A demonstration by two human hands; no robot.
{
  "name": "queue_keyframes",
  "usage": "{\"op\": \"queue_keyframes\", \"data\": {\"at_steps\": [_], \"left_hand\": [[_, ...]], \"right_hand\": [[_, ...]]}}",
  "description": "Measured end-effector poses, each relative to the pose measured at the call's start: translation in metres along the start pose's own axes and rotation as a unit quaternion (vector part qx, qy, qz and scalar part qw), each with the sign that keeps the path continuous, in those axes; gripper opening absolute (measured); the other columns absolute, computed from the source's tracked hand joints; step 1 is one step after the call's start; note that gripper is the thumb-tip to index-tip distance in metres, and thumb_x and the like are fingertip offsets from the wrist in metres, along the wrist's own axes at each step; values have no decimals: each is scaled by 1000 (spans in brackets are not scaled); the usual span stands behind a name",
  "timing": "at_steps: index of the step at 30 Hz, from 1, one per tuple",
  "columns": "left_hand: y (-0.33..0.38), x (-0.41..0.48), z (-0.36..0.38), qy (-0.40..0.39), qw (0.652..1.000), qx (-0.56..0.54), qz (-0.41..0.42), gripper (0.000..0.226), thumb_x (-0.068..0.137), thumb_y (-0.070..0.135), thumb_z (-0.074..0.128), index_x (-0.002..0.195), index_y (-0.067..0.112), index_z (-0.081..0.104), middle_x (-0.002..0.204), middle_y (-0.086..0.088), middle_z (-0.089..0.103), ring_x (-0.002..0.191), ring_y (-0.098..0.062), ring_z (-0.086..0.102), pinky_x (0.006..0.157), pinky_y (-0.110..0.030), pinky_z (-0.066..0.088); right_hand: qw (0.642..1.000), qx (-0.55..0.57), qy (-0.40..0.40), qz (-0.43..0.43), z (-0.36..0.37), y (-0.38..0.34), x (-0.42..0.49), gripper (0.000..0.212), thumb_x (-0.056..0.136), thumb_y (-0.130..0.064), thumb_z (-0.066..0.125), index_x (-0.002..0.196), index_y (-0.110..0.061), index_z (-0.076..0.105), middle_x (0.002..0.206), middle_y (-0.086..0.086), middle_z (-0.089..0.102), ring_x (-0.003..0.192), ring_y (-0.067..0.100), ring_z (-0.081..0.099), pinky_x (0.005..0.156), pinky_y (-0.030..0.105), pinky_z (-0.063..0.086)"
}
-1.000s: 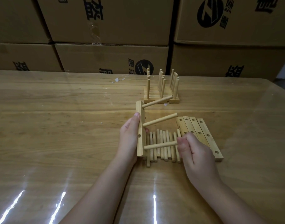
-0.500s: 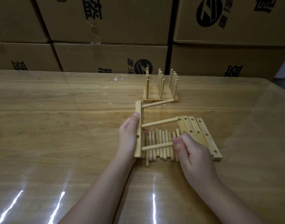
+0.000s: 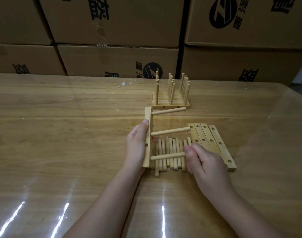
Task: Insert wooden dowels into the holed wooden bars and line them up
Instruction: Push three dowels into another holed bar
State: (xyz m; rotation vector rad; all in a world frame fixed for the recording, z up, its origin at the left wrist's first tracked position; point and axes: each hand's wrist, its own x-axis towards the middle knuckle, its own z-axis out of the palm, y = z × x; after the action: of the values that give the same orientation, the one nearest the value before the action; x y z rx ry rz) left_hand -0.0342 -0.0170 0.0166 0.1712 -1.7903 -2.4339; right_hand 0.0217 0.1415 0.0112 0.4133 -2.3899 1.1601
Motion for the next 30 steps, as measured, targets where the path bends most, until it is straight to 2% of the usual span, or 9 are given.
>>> {"op": "queue_keyframes", "data": {"at_steps": [2,14,18,23,27,30], "left_hand": [[0,1,0,7,1000,-6,1,31,97,30,49,80,10,66,50,1,58,43,-7,55,43,-16,44],[-2,2,-2,3,1000,-9,5,32,97,30,50,77,14,68,52,2,60,44,-7,56,43,-16,44],[-3,2,-1,-1,1000,5,11,31,97,31,50,77,15,68,54,3,61,46,-7,57,45,-18,46],[-2,1,1,-6,1000,8,6,32,97,31,51,76,16,69,54,3,61,46,-7,57,44,-18,46],[-2,0,2,-13,1000,10,0,31,97,31,52,76,16,69,54,2,63,47,-8,60,45,-20,49],[-2,0,2,-22,999,22,6,30,95,32,54,75,19,71,60,1,65,53,-10,62,49,-22,50]], "right_hand": [[1000,-3,0,-5,0,0,0,44,91,-48,30,60,-21,45,47,1,49,42,16,47,42,41,41],[1000,-4,-9,-1,-1,2,1,55,90,-49,28,57,-11,50,45,2,48,41,16,46,43,39,39],[1000,7,-12,7,-1,1,0,52,90,-51,28,56,-17,48,45,5,47,43,18,46,44,39,38],[996,80,15,25,5,-1,-3,45,90,-54,31,60,-25,47,52,12,48,40,20,44,41,43,37],[997,73,24,23,7,0,-7,45,90,-64,27,68,-29,45,51,6,50,41,12,49,39,35,40],[999,19,30,-13,2,1,-3,23,88,-50,43,81,-28,49,63,-12,53,62,5,57,47,15,44]]}}
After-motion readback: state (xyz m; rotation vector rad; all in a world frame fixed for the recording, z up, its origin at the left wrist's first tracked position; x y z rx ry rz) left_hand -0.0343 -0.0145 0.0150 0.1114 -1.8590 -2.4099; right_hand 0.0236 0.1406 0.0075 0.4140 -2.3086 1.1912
